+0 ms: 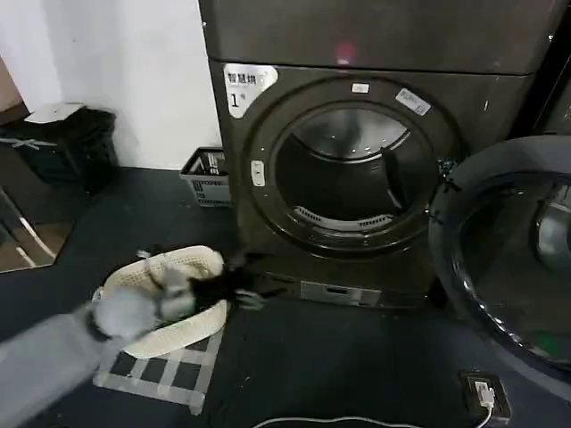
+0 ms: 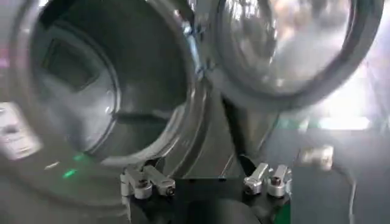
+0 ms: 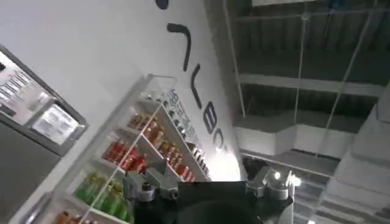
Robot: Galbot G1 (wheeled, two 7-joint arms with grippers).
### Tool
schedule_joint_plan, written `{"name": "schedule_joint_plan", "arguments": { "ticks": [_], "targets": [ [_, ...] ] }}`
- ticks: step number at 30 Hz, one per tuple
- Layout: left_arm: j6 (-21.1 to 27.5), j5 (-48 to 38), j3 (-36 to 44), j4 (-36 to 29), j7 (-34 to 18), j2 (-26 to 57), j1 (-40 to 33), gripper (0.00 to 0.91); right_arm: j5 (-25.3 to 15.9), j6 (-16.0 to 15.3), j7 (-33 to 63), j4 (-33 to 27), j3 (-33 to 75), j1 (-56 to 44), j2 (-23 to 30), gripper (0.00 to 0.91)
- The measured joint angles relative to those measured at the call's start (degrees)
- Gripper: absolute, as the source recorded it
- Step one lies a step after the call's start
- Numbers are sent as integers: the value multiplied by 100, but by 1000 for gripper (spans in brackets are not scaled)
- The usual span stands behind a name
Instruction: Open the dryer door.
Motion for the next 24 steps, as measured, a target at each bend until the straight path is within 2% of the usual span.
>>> {"name": "schedule_joint_plan", "arguments": {
  "ticks": [9, 13, 18, 24],
  "targets": [
    [549, 832, 424, 289, 479, 929, -727, 907, -133, 65, 3, -89, -46, 71, 3, 907],
    [756, 1175, 512, 431, 835, 1121, -970, 907, -337, 135, 11, -149, -82, 127, 13, 907],
    [849, 1624, 670, 607, 1289, 1241, -1248, 907, -360, 136, 16, -148, -85, 148, 43, 907],
    [859, 2019, 1018, 806, 1488, 1334, -1660, 907, -359, 147, 17, -176, -53, 138, 30, 907]
  ]
}}
